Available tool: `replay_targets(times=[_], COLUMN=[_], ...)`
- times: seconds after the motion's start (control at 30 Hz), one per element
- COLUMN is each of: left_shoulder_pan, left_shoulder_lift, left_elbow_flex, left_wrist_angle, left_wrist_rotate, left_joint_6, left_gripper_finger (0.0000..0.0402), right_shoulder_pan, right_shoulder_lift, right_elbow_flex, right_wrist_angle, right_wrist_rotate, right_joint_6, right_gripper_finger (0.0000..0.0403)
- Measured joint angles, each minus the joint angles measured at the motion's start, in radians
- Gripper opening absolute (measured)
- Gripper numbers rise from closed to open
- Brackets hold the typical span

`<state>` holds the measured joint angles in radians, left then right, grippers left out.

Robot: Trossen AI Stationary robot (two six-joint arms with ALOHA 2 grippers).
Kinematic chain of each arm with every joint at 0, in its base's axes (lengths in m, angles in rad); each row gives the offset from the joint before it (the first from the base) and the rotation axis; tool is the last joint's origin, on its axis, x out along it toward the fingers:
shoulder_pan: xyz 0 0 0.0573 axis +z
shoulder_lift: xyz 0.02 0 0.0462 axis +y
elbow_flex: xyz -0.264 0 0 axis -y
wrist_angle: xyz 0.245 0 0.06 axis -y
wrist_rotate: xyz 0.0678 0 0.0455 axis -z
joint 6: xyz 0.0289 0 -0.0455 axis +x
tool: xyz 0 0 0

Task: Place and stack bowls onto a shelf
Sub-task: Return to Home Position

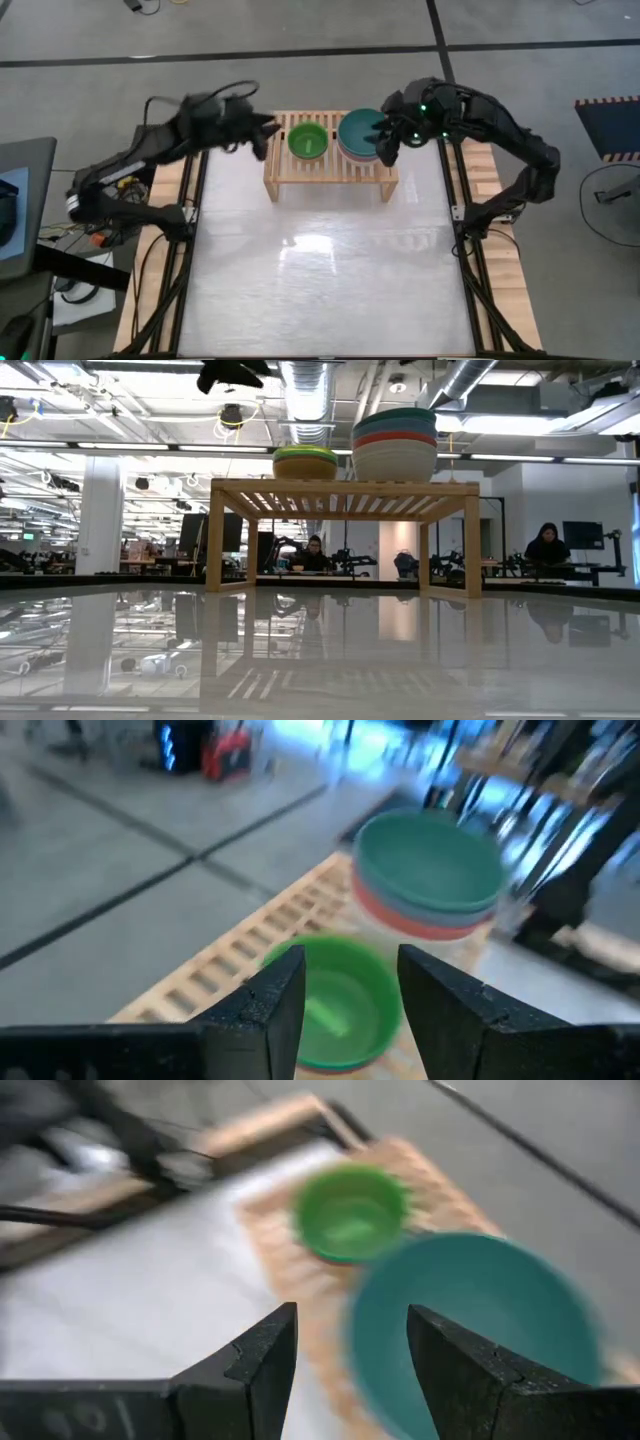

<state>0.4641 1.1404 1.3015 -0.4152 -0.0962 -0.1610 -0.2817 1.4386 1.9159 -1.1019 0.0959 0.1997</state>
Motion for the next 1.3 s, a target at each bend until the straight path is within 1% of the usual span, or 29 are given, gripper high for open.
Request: replay_targets(times=[0.07,0.13,0.2,0.27,0.33,0.4,0.43,0.5,0.57,0.6,0.67,0.73,0.83,0.93,1.03,1.13,1.17,1.23,1.3], left_shoulder_pan=[-0.026,-0.051,-0.085,-0.125,-0.16,-0.187,-0.2,-0.221,-0.241,-0.25,-0.274,-0.298,-0.325,-0.346,-0.356,-0.357,-0.357,-0.357,-0.359], left_shoulder_lift=[-0.09,-0.171,-0.248,-0.315,-0.369,-0.4,-0.409,-0.411,-0.402,-0.391,-0.382,-0.387,-0.404,-0.458,-0.551,-0.645,-0.673,-0.726,-0.77], left_elbow_flex=[-0.12,-0.212,-0.282,-0.324,-0.341,-0.34,-0.34,-0.34,-0.34,-0.34,-0.341,-0.341,-0.356,-0.456,-0.619,-0.802,-0.853,-0.931,-0.982], left_wrist_angle=[0.117,0.188,0.238,0.275,0.295,0.306,0.308,0.306,0.307,0.314,0.309,0.286,0.254,0.325,0.47,0.667,0.705,0.727,0.674], left_wrist_rotate=[0.001,0.002,0.001,0.002,0.005,0.013,0.027,0.068,0.09,0.093,0.109,0.108,0.081,0.076,0.083,0.083,0.099,0.16,0.199], left_joint_6=[-0.035,-0.073,-0.101,-0.114,-0.12,-0.095,-0.063,0.009,0.026,0.019,0.027,0.068,0.096,0.092,0.045,0.01,0.01,0.029,0.03], left_gripper_finger=[0.0144,0.0144,0.0144,0.0144,0.0144,0.0144,0.0144,0.0144,0.0144,0.0143,0.0138,0.0128,0.0103,0.0073,0.0043,0.0018,0.0011,0.0003,0.0001], right_shoulder_pan=[0.0,0.0,0.003,0.014,0.026,0.035,0.036,0.037,0.037,0.041,0.073,0.123,0.173,0.216,0.254,0.273,0.274,0.273,0.27], right_shoulder_lift=[-0.052,-0.111,-0.167,-0.209,-0.24,-0.255,-0.257,-0.256,-0.252,-0.253,-0.284,-0.333,-0.414,-0.486,-0.569,-0.649,-0.672,-0.711,-0.749], right_elbow_flex=[-0.104,-0.214,-0.316,-0.395,-0.441,-0.459,-0.464,-0.468,-0.474,-0.485,-0.524,-0.587,-0.721,-0.878,-1.012,-1.12,-1.157,-1.226,-1.293], right_wrist_angle=[0.142,0.305,0.445,0.554,0.62,0.642,0.64,0.59,0.561,0.585,0.67,0.75,0.846,1.022,1.201,1.237,1.233,1.224,1.225], right_wrist_rotate=[-0.102,-0.202,-0.294,-0.336,-0.337,-0.334,-0.329,-0.286,-0.257,-0.268,-0.319,-0.33,-0.332,-0.309,-0.289,-0.26,-0.244,-0.239,-0.24], right_joint_6=[0.001,-0.012,-0.057,-0.065,-0.047,-0.015,-0.011,-0.005,0.07,0.095,0.067,0.007,-0.014,-0.001,0.03,0.059,0.069,0.073,0.073], right_gripper_finger=[0.0214,0.0214,0.0214,0.0212,0.0207,0.0199,0.0195,0.0185,0.017,0.0159,0.0135,0.0107,0.0063,0.0021,0.0018,0.0025,0.0025,0.002,0.0018])
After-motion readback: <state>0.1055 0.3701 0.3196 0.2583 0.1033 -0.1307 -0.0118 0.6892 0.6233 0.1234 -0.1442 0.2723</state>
